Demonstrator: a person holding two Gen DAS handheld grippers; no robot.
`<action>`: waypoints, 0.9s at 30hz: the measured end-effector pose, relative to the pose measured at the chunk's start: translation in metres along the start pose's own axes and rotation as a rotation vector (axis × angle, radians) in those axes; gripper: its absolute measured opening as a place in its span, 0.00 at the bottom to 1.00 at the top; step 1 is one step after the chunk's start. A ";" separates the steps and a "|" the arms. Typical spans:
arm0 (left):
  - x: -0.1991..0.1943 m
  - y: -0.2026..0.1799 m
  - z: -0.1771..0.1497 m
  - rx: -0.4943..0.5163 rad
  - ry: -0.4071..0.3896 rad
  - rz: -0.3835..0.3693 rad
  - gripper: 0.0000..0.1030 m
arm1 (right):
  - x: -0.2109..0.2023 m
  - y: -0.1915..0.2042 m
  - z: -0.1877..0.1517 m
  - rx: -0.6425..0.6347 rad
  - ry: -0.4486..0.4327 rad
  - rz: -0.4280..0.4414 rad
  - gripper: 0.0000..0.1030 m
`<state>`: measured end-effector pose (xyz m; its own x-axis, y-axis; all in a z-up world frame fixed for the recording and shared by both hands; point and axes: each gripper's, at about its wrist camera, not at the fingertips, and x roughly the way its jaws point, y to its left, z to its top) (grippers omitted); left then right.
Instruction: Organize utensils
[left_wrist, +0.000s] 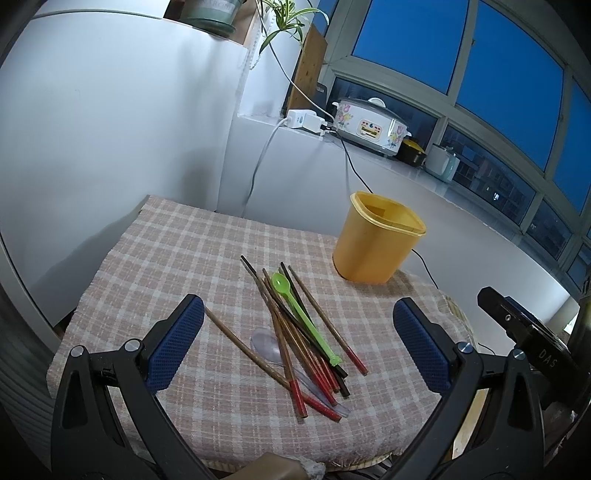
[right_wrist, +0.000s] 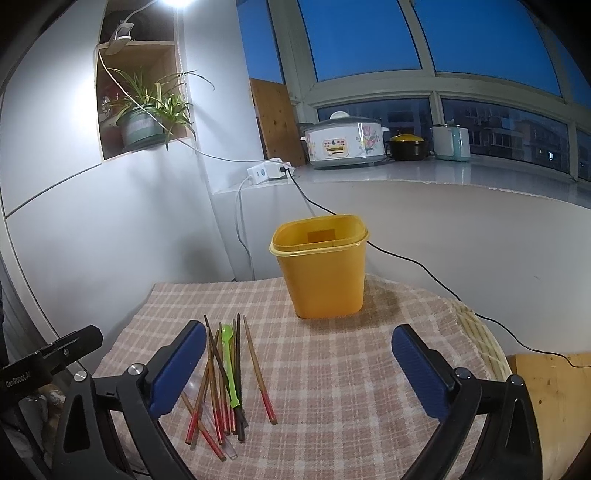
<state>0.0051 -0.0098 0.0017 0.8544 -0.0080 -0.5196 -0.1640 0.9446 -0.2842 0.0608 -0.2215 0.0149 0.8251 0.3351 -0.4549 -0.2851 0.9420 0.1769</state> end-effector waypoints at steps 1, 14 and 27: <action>0.000 0.000 0.000 0.000 0.000 -0.001 1.00 | 0.000 0.000 0.000 0.002 0.001 0.000 0.99; 0.000 -0.001 0.001 -0.010 0.005 -0.005 1.00 | 0.002 -0.003 -0.001 0.015 0.012 -0.007 0.99; 0.003 -0.001 -0.001 -0.014 0.018 -0.011 1.00 | 0.005 -0.007 -0.003 0.032 0.028 -0.016 0.99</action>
<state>0.0076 -0.0111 -0.0003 0.8472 -0.0248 -0.5307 -0.1612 0.9399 -0.3011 0.0654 -0.2265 0.0089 0.8154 0.3206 -0.4821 -0.2555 0.9465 0.1973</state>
